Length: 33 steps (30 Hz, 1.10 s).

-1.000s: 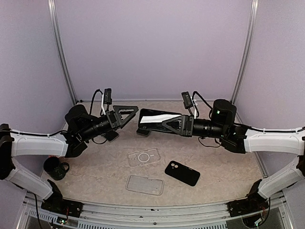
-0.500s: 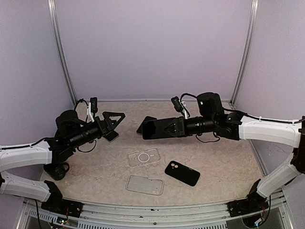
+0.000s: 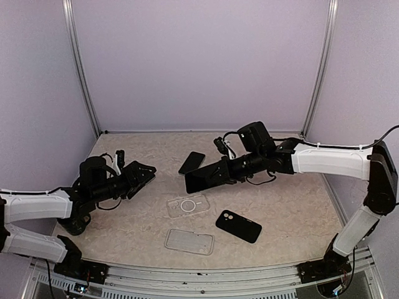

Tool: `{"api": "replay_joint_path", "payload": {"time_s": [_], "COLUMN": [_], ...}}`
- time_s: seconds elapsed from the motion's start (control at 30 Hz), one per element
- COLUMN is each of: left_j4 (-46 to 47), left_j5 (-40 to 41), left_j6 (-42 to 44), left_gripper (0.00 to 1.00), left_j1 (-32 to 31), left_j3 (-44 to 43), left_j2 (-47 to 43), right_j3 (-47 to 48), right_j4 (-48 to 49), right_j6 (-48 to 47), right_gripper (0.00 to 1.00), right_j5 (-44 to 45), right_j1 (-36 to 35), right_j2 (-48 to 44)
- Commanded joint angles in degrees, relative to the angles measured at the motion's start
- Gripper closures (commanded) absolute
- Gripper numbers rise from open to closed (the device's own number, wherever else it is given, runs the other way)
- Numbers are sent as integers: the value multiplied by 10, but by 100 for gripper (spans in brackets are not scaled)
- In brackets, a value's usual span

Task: Put the phone into the phone case
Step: Install the phone on the phone case.

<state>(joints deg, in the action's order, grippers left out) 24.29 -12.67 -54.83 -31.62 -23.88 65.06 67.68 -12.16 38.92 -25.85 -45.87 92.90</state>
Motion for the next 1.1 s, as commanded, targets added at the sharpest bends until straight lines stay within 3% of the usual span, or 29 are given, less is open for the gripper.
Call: {"api": "replay_joint_path", "payload": {"time_s": [0.0,0.27,1.07], "left_j4": [-32,-32,-21], "left_j5": [21,40,30], "left_j6": [-25,-42,-71], "left_gripper": [1,1,1], "left_j1": [-8,-44,-104], "left_j3": [-7,-13,-99], "left_j2": [26,73,233], "right_j3": [31,104,151], "right_j4": [-6,-45,-62], "right_j6": [36,8,-30], "right_gripper": [100,100,100], "right_j5": [-35,-148,-215], "right_j1": [19,31,45], "right_j2": [25,126,226]}}
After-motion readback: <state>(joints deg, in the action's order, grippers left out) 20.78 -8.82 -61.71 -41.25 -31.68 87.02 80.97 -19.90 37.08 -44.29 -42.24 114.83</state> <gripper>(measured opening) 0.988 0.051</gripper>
